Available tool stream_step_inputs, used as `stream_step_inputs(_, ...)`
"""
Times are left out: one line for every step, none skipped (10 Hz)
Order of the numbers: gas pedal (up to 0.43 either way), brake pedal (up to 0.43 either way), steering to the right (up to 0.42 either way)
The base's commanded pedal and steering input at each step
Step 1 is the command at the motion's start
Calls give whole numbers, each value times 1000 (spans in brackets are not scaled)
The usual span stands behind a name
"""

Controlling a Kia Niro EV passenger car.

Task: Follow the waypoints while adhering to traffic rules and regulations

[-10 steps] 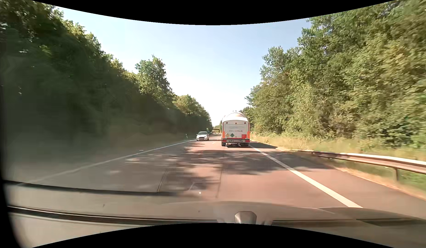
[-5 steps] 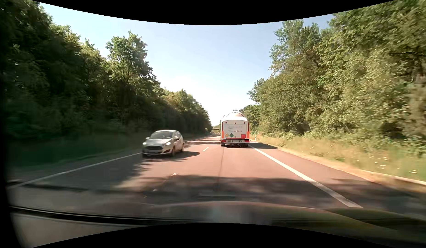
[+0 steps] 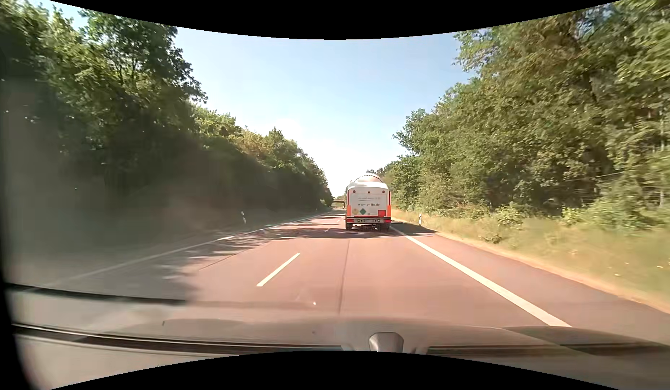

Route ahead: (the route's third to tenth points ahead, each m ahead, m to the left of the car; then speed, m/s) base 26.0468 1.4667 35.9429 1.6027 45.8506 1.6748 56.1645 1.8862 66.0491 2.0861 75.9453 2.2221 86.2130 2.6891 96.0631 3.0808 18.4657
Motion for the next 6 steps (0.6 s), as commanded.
stream_step_inputs(59, 6, 4)
stream_step_inputs(59, 6, 4)
stream_step_inputs(59, 6, 4)
stream_step_inputs(59, 6, 4)
stream_step_inputs(59, 6, 4)
stream_step_inputs(59, 6, 4)
